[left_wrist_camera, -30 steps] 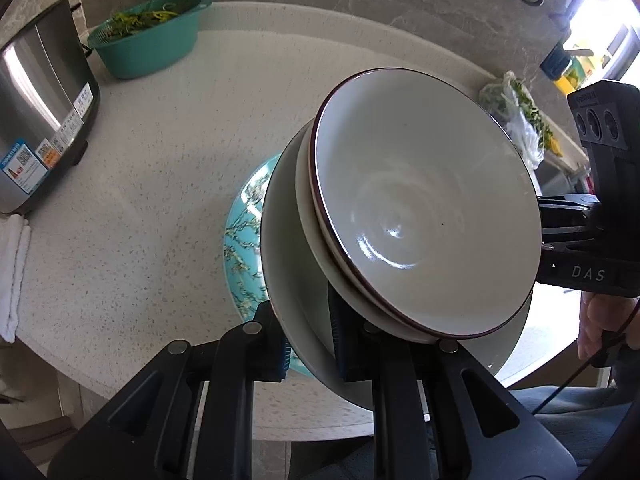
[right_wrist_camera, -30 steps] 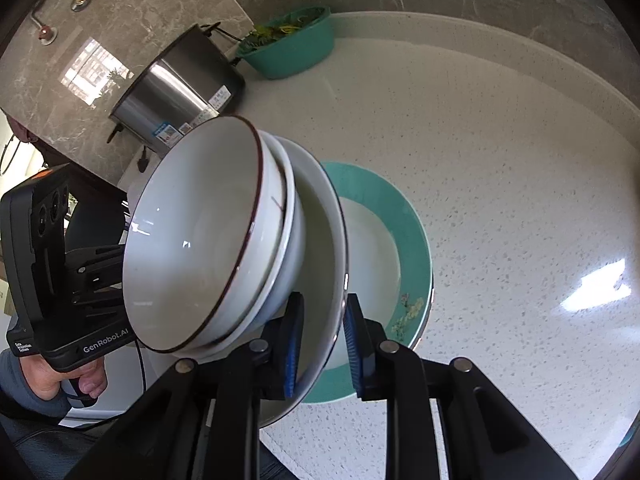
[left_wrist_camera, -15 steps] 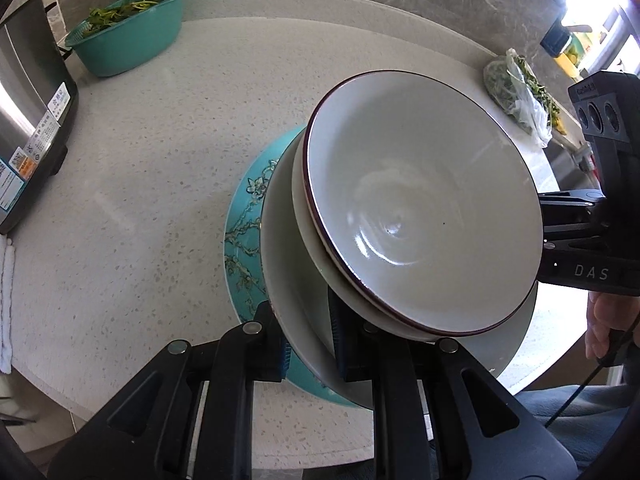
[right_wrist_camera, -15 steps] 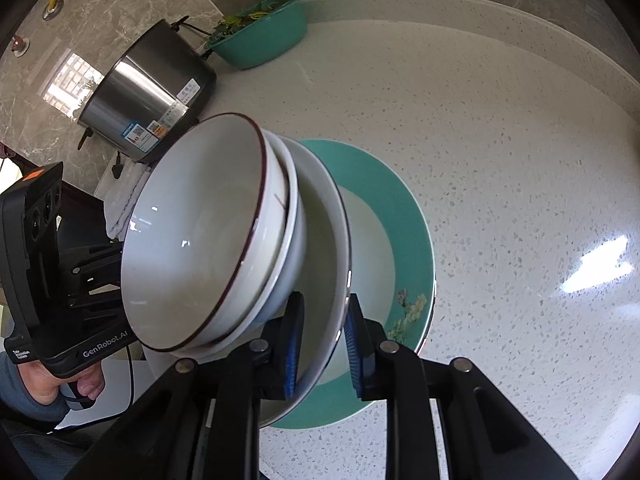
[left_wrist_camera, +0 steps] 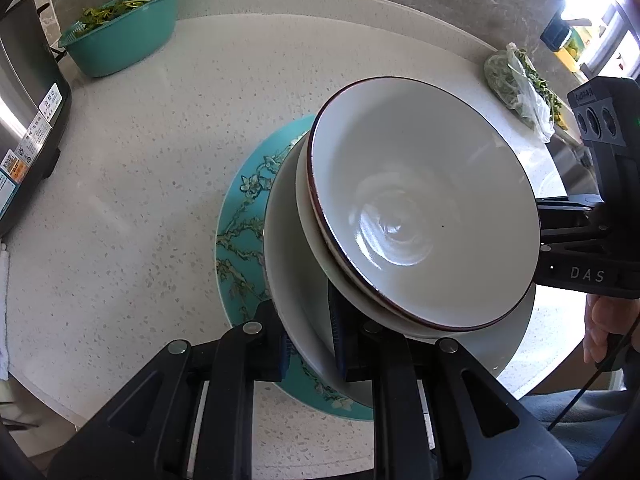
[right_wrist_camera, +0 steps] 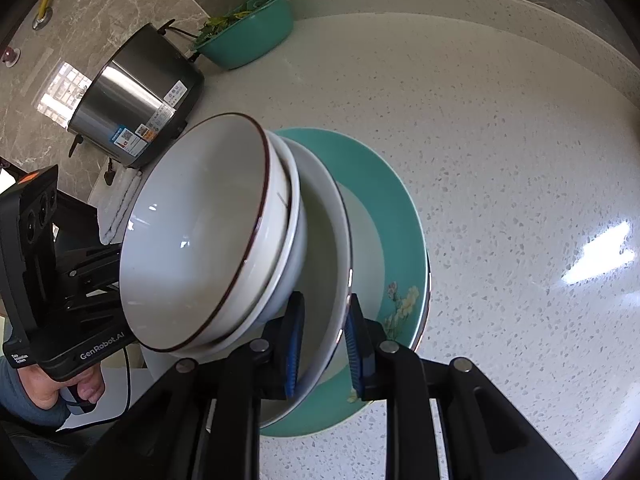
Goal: Organize plates and bowls
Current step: 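Lift the plate with bowls using both grippers and carry it over the teal plates, then lower the plate with bowls onto the teal plate stack and open both grippers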
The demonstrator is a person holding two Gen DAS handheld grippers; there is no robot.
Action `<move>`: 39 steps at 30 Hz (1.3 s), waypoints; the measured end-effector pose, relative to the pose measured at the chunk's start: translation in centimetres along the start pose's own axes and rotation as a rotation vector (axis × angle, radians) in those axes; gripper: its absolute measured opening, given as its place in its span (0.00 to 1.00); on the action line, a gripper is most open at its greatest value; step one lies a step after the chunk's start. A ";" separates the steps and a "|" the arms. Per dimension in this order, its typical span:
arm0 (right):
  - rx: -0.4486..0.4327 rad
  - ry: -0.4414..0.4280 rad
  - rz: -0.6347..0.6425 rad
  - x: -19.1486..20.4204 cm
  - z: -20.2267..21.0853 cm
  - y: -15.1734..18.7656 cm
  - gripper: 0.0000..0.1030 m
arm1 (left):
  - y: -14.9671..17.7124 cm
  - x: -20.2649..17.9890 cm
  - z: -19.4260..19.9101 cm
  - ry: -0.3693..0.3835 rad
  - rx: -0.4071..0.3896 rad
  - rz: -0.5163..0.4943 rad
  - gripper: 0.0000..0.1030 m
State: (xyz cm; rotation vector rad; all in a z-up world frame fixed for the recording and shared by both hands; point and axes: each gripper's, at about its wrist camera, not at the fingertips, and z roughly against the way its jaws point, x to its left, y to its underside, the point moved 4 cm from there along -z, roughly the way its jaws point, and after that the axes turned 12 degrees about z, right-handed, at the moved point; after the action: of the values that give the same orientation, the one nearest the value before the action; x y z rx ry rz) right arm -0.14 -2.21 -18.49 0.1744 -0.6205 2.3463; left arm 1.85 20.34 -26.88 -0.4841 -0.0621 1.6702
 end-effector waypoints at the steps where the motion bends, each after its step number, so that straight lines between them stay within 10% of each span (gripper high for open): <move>1: -0.003 0.000 -0.001 0.0 0.0 0.0 0.22 | 0.0 -0.1 0.0 -0.002 -0.003 -0.002 0.14; 14: -0.028 0.018 -0.008 0.1 0.0 0.0 0.23 | 0.5 0.5 0.6 0.001 -0.043 -0.001 0.16; 20: -0.051 0.019 -0.035 -0.2 1.5 1.0 0.33 | 1.7 1.5 2.5 0.009 -0.060 0.053 0.37; 22: -0.053 0.025 -0.037 -0.3 2.1 1.2 0.46 | 2.3 1.5 3.8 0.004 -0.073 0.074 0.62; 29: -0.151 0.009 -0.003 -0.4 7.7 1.6 0.81 | 3.5 -0.3 10.1 0.001 -0.220 0.142 1.00; 33: -0.221 0.020 0.010 -0.4 11.9 1.8 1.00 | 4.1 -2.4 14.1 -0.038 -0.348 0.133 1.00; 39: -0.249 0.081 -0.008 0.2 15.0 2.7 1.00 | 4.3 -5.1 16.7 -0.026 -0.392 0.131 1.00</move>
State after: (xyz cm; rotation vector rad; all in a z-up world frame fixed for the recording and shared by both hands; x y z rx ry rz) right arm -2.70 -11.03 -6.28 -0.0307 -0.8622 2.2328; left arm -7.54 18.67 -11.62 -0.7742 -0.3898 1.7989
